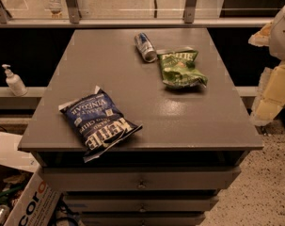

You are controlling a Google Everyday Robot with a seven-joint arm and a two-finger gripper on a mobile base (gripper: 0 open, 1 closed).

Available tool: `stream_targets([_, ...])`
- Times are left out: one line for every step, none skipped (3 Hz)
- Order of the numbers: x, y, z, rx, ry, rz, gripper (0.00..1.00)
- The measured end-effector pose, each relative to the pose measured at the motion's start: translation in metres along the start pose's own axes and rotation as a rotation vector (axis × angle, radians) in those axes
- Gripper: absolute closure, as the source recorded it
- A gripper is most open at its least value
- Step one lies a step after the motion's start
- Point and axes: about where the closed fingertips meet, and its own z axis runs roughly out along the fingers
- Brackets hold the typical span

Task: Move redbull can near blue chip bag

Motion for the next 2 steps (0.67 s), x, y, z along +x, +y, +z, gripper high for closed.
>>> stream_targets([0.0000,0.0000,0.0000,0.000,0.000,0.000,0.00])
stream_targets([-0.0014,-0.0015,0.0013,0.003,-0.004,0.001,0.00])
